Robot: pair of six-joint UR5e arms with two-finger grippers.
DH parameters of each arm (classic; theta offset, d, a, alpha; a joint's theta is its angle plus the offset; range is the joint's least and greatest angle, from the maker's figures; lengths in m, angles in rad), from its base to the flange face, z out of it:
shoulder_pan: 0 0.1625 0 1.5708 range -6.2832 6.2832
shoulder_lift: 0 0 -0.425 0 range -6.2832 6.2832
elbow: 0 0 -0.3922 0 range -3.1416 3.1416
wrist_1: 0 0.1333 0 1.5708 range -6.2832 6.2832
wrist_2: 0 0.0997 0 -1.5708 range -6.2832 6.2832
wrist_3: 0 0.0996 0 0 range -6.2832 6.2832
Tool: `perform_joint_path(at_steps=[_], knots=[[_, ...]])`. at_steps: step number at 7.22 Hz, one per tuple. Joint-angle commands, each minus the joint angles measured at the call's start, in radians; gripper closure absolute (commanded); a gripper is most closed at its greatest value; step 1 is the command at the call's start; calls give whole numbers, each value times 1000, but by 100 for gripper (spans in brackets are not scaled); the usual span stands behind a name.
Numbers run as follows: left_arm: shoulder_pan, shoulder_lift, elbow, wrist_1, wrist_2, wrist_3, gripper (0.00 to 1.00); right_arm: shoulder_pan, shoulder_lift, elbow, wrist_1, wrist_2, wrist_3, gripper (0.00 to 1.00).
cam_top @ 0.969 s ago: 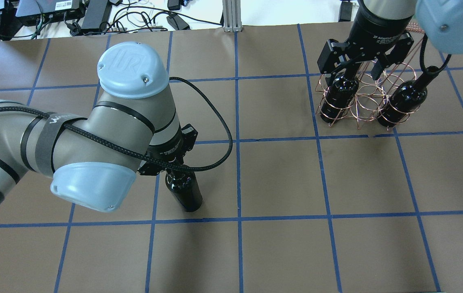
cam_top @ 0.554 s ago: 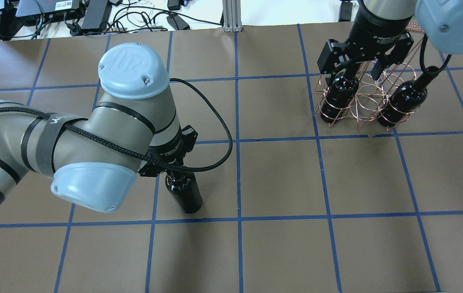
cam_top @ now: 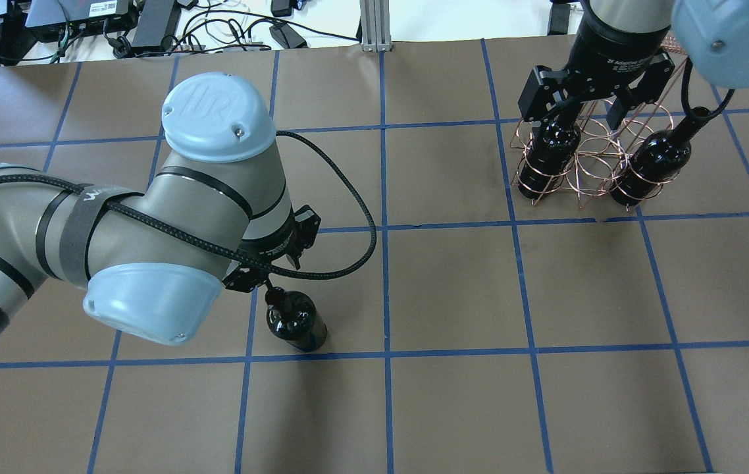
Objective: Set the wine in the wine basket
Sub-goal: 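Stand the bottle upright on the table and open the left gripper, then raise the left gripper away while the right gripper moves toward the bottle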
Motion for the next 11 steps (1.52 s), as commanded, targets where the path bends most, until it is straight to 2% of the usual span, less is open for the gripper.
perform_joint_path(at_steps=[1,3,5,6,7,8,9,11], knots=[[0,1,3,0,1,1,42,0,0,6,0,-6,9,0],[5,-2,27,0,1,15,37,0,0,6,0,-7,9,0],[41,-7,125,-26,3,123,30,0,0,6,0,-7,4,0],[117,-5,180,-89,-5,300,28,-2,-2,6,-2,8,-3,0],[211,-4,258,-147,-50,490,23,0,-8,6,-3,17,-5,0],[312,-10,344,-252,-55,732,20,0,-5,6,-11,14,7,0],[437,-10,379,-308,-55,977,20,0,-3,6,-18,14,14,0],[656,-10,409,-310,-51,1366,16,-5,6,6,-18,2,14,0]])
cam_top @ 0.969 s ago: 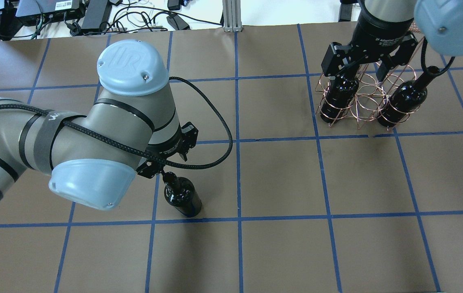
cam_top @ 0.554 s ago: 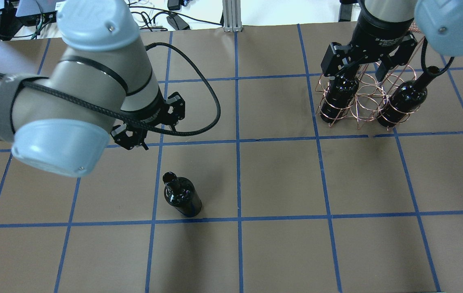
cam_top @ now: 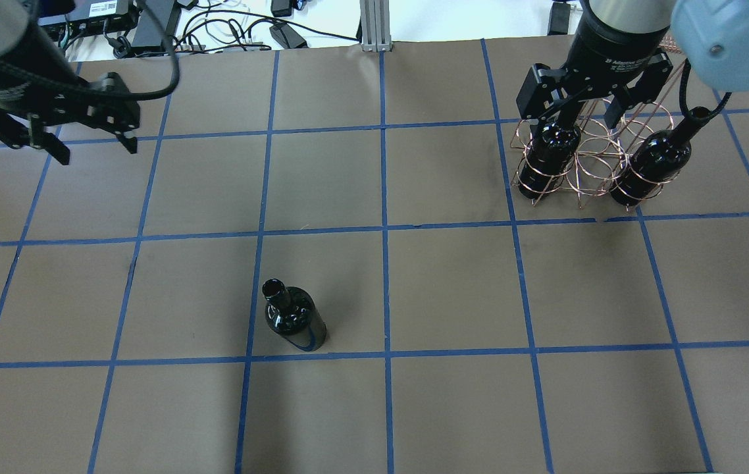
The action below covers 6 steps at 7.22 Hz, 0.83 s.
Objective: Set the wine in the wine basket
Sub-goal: 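Raise the left gripper away while the right gripper moves toward the bottle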
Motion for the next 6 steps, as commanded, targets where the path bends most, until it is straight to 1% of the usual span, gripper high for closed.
perform_joint_path(at_steps=[1,2,6], knots=[[178,22,55,-74,6,312,15,-9,7,0,2,-8,-7,0],[193,20,85,-106,9,318,15,-10,4,0,-2,-12,-18,0],[203,6,83,-107,-8,354,15,6,10,2,5,1,-1,0]])
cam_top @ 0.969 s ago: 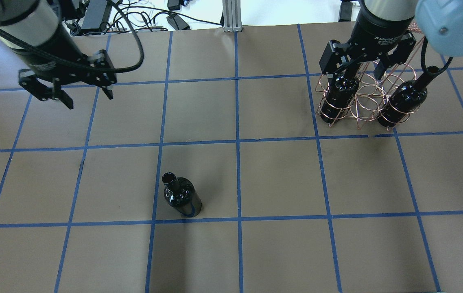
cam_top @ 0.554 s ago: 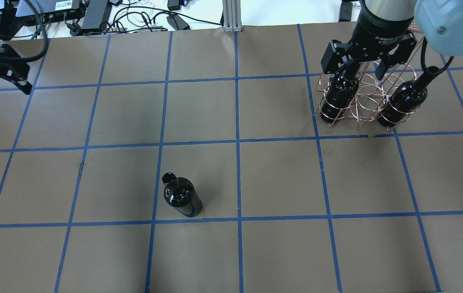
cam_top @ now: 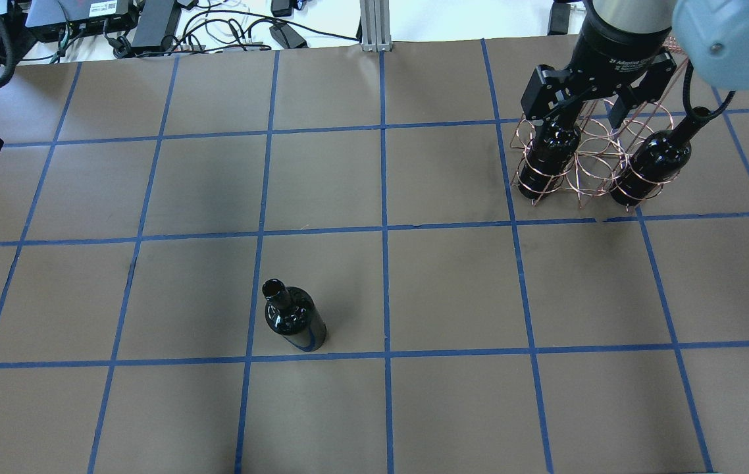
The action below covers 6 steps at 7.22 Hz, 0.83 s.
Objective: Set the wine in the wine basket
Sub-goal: 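Raise the left gripper away while the right gripper moves toward the bottle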
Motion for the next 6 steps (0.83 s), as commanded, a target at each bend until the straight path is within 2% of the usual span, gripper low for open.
perform_joint_path(at_steps=[1,2,4,5,6], knots=[[4,3,1,-2,-6,1,15,42,4,1,8,4,28,0],[4,5,1,-2,-3,1,15,110,7,-1,2,2,118,0],[4,6,-1,-3,-5,1,15,271,21,-19,-12,5,168,0],[2,8,-4,-3,-5,1,15,332,22,-19,-53,12,259,0],[2,8,-5,-3,-5,1,15,371,24,-21,-79,62,348,0]])
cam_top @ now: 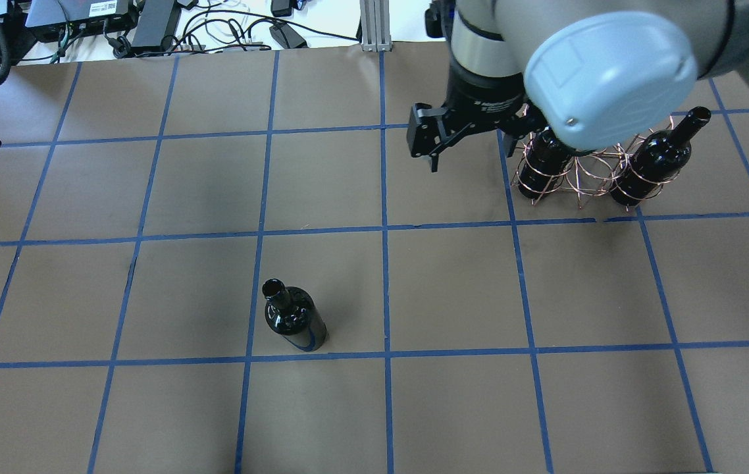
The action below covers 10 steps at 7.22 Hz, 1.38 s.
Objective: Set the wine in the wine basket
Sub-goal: 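Lower the right gripper over the upright bottle and grasp its neck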
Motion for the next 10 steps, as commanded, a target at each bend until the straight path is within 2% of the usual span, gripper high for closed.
perform_joint_path(at_steps=[1,2,3,4,5,8,10], knots=[[3,1,-2,0,6,0,15,102,1,-3,-45,51,165,0],[18,1,-4,-2,29,0,13,146,7,-7,-49,49,197,0],[29,2,-8,-3,26,0,12,192,47,-53,-49,49,274,0],[29,4,-11,-3,26,2,12,252,108,-122,-49,45,361,0],[27,2,-11,-3,26,0,12,301,163,-143,-50,40,450,0],[27,4,-13,-8,24,2,12,377,241,-142,-107,37,607,0],[27,4,-13,-9,24,2,12,383,257,-133,-111,39,610,0]])
